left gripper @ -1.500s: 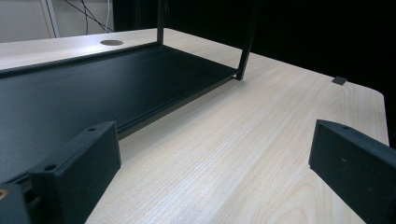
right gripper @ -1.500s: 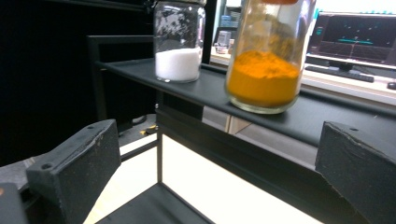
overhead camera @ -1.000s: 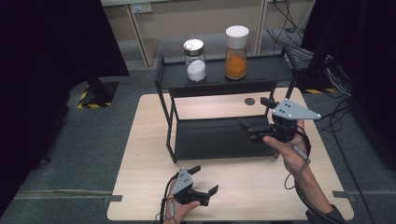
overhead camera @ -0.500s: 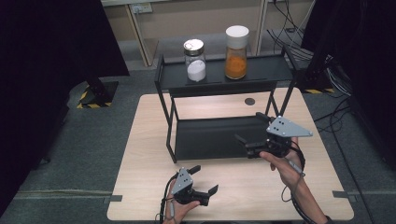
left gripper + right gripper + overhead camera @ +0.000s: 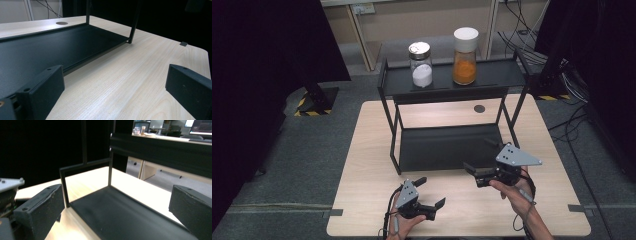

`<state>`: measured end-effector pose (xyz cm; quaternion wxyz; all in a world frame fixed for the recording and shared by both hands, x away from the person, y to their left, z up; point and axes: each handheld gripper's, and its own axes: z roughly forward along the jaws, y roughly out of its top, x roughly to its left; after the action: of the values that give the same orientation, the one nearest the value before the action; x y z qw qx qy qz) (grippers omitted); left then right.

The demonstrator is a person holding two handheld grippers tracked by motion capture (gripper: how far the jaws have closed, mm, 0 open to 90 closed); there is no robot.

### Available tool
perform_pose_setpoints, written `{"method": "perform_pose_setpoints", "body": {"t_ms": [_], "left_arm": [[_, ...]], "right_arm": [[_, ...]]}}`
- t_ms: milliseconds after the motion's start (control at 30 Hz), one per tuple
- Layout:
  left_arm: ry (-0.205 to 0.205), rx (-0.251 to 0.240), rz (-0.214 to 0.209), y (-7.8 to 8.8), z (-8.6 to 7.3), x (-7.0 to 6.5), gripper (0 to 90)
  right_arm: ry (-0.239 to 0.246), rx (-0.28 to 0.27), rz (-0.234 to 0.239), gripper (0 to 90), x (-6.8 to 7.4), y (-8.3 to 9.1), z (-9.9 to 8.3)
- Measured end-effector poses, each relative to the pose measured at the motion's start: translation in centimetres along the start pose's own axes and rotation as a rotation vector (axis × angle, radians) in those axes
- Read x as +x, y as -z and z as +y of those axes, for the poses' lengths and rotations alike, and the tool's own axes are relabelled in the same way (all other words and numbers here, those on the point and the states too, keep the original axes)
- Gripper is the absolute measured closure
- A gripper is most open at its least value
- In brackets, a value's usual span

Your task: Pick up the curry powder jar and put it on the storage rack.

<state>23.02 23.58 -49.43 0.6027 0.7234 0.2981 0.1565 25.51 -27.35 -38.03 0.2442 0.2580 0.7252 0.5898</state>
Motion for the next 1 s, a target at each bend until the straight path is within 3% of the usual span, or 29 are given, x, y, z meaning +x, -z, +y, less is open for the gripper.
{"method": "perform_pose_setpoints", "body": {"t_ms": [467, 1000], "left_arm": [[0.003, 0.001, 0.002, 0.0, 0.0, 0.0, 1.4], [0.003, -0.001, 0.000, 0.0, 0.0, 0.1, 1.4]], "right_arm": [[-0.022, 0.036, 0.017, 0.3, 0.7, 0.2, -3.9], [-0.043, 0.006, 0.035, 0.3, 0.7, 0.8, -6.5]]}}
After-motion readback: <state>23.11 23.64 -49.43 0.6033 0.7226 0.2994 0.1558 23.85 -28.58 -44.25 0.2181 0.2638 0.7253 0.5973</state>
